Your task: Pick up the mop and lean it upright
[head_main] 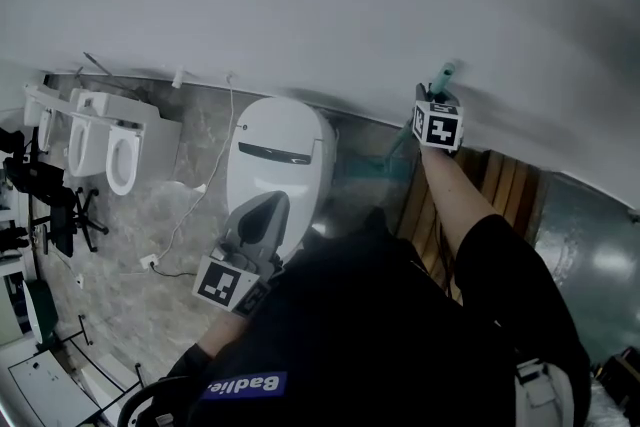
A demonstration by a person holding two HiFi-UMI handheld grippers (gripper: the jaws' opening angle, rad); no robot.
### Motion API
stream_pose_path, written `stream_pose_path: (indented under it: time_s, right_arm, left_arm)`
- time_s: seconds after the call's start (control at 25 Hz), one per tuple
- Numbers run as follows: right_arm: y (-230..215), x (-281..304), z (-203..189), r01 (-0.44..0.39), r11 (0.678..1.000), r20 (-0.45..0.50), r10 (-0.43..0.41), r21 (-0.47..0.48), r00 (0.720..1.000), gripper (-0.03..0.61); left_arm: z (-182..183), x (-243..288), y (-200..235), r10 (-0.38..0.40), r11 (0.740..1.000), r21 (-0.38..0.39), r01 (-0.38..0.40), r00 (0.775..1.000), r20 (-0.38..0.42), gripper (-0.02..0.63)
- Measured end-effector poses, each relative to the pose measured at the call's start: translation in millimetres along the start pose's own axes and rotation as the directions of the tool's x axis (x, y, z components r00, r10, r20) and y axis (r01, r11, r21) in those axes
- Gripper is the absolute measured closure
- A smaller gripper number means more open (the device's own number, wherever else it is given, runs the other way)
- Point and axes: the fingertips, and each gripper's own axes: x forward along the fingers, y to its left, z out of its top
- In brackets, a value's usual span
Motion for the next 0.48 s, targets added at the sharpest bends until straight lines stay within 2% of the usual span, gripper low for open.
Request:
stream_pose_path:
  time_s: [0.24,0.48]
  right_arm:
    - [5,22,2,0.014,0.998,-0.036,-0.016,-0.06,0.999,0.482]
    - [14,40,-12,0.011,0.996,-0.112,-0.02,-0.087,0.993,0.47]
  left_arm:
    - [-1,-9,5,0.025,1.0,-0.006,-0.025,1.0,0.005,0.594]
    - [-1,-18,13,0.064,0.998,-0.015,-0.064,0.998,0.01,0.594]
